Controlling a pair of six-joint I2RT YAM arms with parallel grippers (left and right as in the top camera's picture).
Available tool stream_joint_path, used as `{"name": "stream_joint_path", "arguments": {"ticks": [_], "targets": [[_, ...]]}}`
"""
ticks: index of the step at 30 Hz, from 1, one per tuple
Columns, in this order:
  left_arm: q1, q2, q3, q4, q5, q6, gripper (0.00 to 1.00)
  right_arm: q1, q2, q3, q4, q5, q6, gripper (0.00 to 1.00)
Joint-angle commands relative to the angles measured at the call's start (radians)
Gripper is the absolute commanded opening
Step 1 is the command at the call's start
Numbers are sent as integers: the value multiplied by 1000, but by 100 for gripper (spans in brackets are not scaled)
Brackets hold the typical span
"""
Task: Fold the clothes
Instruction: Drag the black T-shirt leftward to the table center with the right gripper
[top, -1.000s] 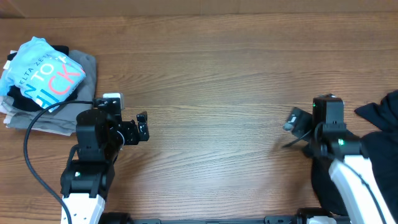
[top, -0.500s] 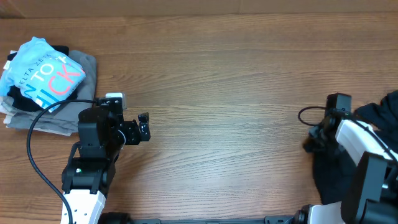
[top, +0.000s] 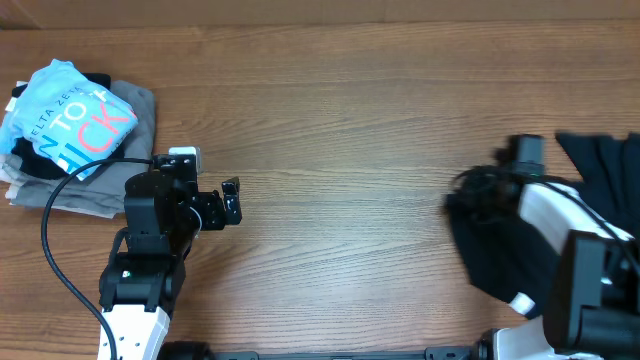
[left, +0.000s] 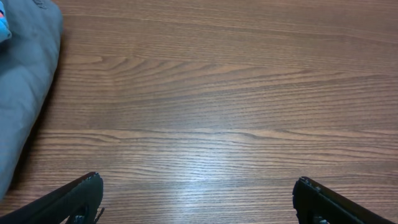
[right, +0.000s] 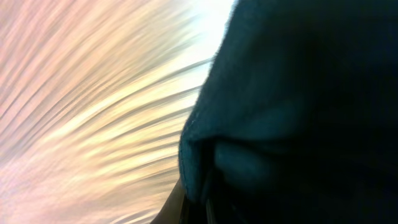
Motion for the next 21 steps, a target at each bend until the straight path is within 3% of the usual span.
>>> {"name": "stream_joint_path", "arguments": {"ticks": [1,7,9,10,11,12,13,21], "targets": [[-6,0,25,8,4,-10,100,167,12,90,47,-143,-59,4],[-6,0,25,16,4,-10,100,412,12,264,233,-46,-6,6],[-6,0,25,23,4,-10,100,466,12,296,319,26,5,17],[-6,0,25,23,5,-10,100,496,12,308,388,60,5,51],[-6,0,25,23,5,-10,100,509,12,313,412,69,5,68],[-6,0,25,23,5,-10,100,514,12,319,426,73,5,93],[-6,0,25,23,5,-10,100,514,12,322,424,73,5,100],[-6,0,25,37,9,-11,100,404,-7,324,143,172,29,100]]}}
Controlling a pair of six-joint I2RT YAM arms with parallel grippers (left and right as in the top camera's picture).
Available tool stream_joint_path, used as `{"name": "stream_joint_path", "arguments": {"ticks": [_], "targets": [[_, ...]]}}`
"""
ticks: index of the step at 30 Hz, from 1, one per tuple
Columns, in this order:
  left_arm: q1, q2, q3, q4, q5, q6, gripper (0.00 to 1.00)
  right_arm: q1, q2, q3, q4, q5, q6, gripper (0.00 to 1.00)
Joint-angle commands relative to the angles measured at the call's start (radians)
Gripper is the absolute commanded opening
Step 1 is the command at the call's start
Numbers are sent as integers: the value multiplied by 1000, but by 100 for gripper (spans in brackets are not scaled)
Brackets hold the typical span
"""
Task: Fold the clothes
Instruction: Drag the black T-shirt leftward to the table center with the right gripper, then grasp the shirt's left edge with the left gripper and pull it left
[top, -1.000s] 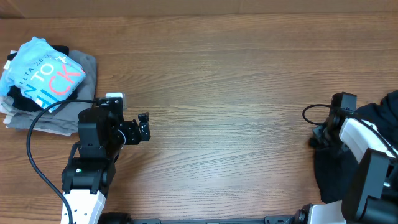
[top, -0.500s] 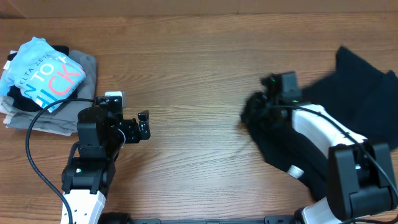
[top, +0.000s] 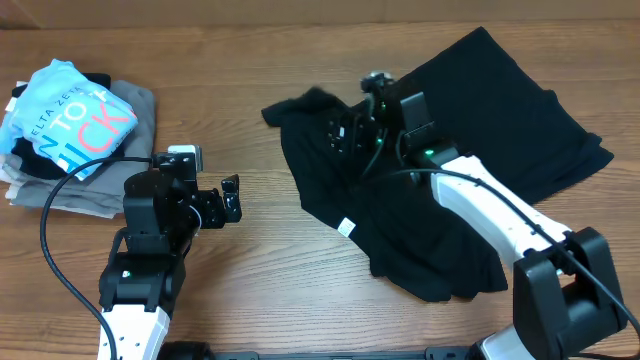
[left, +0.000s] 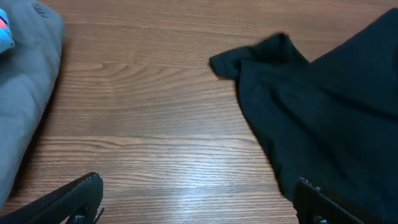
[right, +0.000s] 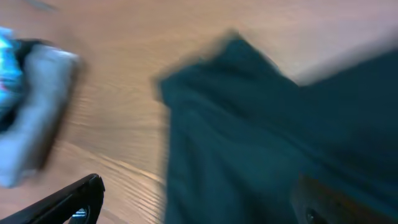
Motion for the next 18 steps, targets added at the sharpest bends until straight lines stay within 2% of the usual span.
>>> {"name": "stream_joint_path", "arguments": {"ticks": [1,4,10,14,18], "targets": [[-6,0,24,26,12,-18,100,-96,-43,14,-121,117,46,100],[-6,14,24,87,25,-114,100,-202,-97,14,-274,177,60,100],[-8,172,24,246,153,-126,100,-429,-204,14,-513,150,58,100],[-26,391,25,377,207,-192,100,-536,-223,14,-655,111,-4,100],[-74,624,69,475,247,-193,93,-596,-222,14,-745,112,-27,100]]}}
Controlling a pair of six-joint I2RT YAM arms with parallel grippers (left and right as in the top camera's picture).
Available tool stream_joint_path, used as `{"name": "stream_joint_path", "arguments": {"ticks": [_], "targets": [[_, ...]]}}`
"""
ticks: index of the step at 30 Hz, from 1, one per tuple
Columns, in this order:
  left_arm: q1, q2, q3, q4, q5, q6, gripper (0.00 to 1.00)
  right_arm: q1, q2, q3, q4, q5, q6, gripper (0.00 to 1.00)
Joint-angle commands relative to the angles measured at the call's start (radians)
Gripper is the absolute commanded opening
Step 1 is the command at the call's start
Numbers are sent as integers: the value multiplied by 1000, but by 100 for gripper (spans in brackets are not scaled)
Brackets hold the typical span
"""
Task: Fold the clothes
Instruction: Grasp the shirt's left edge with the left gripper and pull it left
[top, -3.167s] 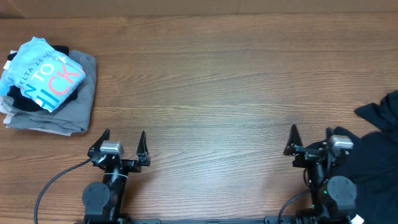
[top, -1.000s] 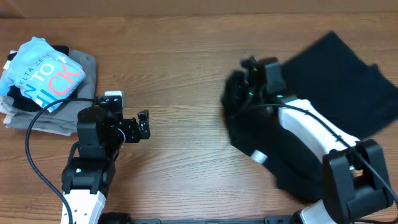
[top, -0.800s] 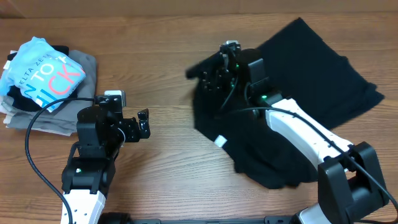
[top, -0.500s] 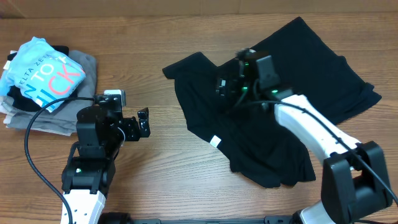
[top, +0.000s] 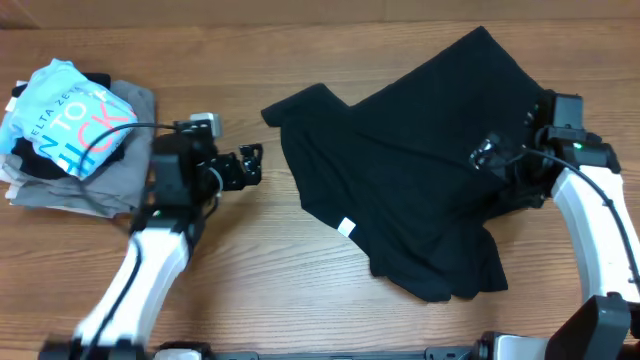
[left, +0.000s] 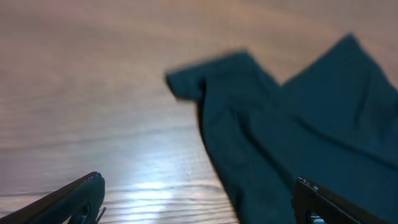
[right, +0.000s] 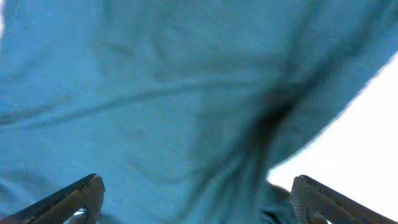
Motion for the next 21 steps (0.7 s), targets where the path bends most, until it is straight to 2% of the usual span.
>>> {"name": "stream_joint_path", "arguments": {"ticks": [1,3,7,8,12,13,15,17,18,21], "targets": [[-50,183,69,35,62,-30,92,-40,-10,14,-33,-16,-38,100],[-83,285,121,39,61,-22,92,-45,-10,14,-42,-16,-39,100],[-122,455,228,47,44,-15,84,-44,-10,14,-61,-16,-39,100],[-127,482,248,53,45,-16,85,-45,-10,14,-66,-16,-39,100],[-141,575,310,111,46,-21,78,-45,-10,14,-77,-16,-39,100],[-147,598,324,129,45,-20,73,-45,-10,14,-79,-16,-39,100],[-160,635,337,168,44,-19,55,-45,-10,14,-81,-16,-39,100],[-166,662,338,214,36,-18,43,-45,-10,14,-81,-16,-39,100],[-167,677,338,248,34,-19,28,-45,-10,14,-82,-16,-39,100],[-164,686,338,309,29,-19,7,-45,-10,14,-87,-15,-39,100]]}}
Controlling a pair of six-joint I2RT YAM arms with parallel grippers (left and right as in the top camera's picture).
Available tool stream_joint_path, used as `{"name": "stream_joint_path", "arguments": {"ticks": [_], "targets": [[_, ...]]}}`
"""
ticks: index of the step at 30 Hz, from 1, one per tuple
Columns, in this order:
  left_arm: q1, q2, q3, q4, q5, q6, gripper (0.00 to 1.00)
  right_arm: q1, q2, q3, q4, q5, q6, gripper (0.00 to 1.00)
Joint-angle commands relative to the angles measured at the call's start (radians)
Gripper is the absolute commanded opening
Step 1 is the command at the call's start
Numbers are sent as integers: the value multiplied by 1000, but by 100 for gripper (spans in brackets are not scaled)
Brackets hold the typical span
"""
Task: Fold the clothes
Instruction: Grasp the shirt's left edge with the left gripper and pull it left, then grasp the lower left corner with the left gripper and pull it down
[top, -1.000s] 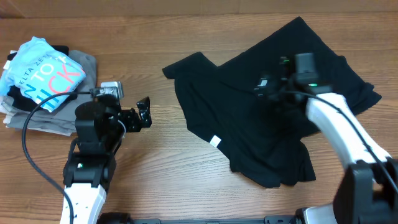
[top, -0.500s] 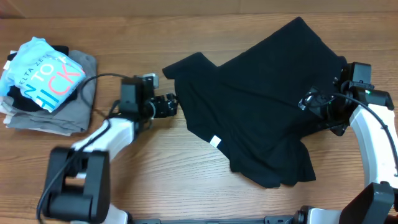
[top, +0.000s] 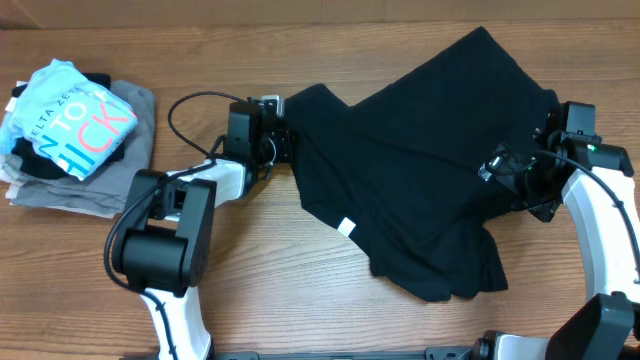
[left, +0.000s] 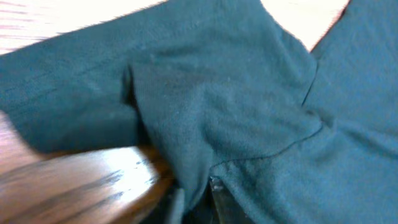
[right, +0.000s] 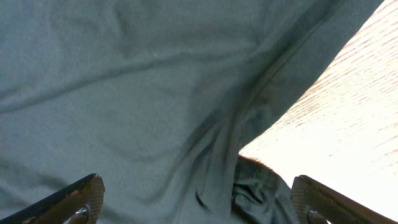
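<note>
A black T-shirt lies rumpled and partly spread across the middle and right of the wooden table. My left gripper is at the shirt's left sleeve. In the left wrist view it is shut on a raised fold of the sleeve cloth. My right gripper hovers over the shirt's right side. Its fingers stand wide apart in the right wrist view, with creased black cloth beneath and nothing gripped.
A stack of folded clothes sits at the far left, a light blue printed shirt on top of grey and black ones. Bare wood table runs along the front, below the shirt. The left arm's cable loops near the sleeve.
My left gripper was open on bare wood to the left of the sleeve; now it is at the sleeve and shut on a fold of it. The right gripper stays open, hardly moved.
First my right gripper held the black shirt bunched at the table's right edge, the left one open near the stack. Then the shirt lay spread across the middle, the right gripper open by its left sleeve. The right gripper then stood at the shirt's right side, and the left now grips the sleeve.
</note>
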Motion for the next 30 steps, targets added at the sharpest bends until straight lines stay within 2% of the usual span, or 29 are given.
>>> {"name": "stream_joint_path", "arguments": {"ticks": [1,3,7,14,16,17,18,19,22,25,28,30], "targets": [[5,26,16,65,-14,8,4,0,-10,14,-2,-5,-4,100],[29,19,36,100,-35,6,4,0,-10,14,-5,-5,-4,100],[97,10,151,70,-51,-31,4,0,-10,14,-6,-6,-3,100],[225,10,503,-213,-78,-44,4,0,-10,14,-9,-6,-4,100],[256,10,594,-327,-102,-44,13,0,-10,14,-13,-6,-4,100],[272,10,637,-390,-101,-45,38,1,-10,14,-15,-6,-4,100],[280,10,661,-436,-76,-44,90,0,-10,14,-16,-6,-4,100],[286,10,681,-484,-49,-44,100,1,-10,14,-16,-6,-4,100],[293,10,705,-658,77,-45,100,1,-10,14,-16,-6,-4,100],[282,11,705,-914,217,-45,100,1,-10,13,-17,-6,-8,100],[246,11,705,-1170,225,-32,100,0,-10,13,-18,-6,-11,100],[208,11,704,-1302,221,30,100,0,-10,13,-19,-6,-11,100]]}}
